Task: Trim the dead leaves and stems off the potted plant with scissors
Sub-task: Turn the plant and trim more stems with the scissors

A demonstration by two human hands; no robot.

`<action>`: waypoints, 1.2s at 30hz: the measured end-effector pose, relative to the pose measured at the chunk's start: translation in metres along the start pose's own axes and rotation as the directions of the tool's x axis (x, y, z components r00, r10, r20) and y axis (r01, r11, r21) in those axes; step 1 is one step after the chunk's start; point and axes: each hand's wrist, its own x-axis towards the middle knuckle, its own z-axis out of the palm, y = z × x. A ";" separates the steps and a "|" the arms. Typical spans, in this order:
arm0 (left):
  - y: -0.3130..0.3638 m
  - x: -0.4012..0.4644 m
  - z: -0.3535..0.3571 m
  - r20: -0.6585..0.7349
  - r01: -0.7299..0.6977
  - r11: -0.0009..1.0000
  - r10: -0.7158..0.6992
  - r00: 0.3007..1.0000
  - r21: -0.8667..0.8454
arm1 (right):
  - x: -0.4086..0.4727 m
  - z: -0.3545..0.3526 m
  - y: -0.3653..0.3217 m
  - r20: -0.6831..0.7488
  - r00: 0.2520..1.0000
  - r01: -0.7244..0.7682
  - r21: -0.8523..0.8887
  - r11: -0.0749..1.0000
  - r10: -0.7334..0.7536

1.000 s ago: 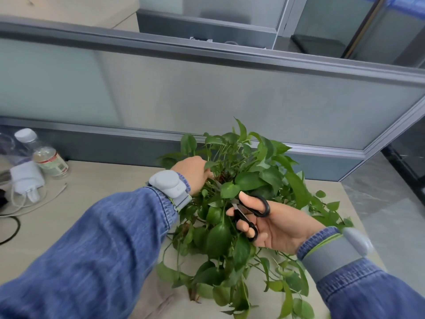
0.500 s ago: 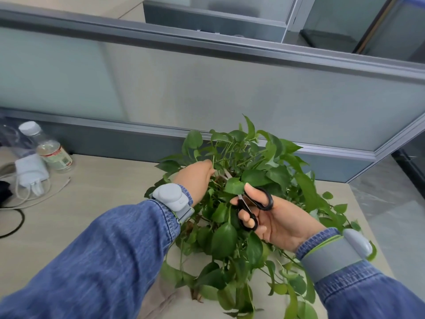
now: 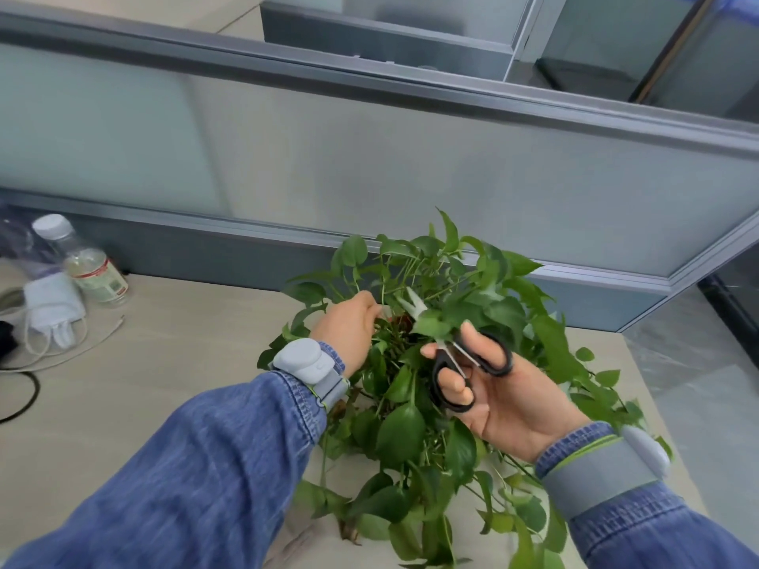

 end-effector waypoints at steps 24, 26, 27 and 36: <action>-0.002 -0.006 0.001 -0.016 -0.098 0.995 0.098 0.995 -0.006 | 0.030 0.002 0.005 -0.145 0.979 -0.122 0.155 0.980 0.144; -0.005 -0.009 0.004 -0.025 -0.085 0.996 0.084 0.996 -0.015 | 0.031 0.003 0.007 -0.177 0.972 -0.120 0.177 0.977 0.152; -0.006 -0.009 0.005 -0.026 -0.070 0.997 0.069 0.997 -0.027 | 0.031 0.004 0.007 -0.186 0.970 -0.127 0.175 0.976 0.159; -0.004 -0.014 0.003 -0.067 -0.042 0.986 0.032 0.997 -0.160 | 0.032 0.009 0.010 -0.202 0.963 -0.158 0.109 0.981 0.177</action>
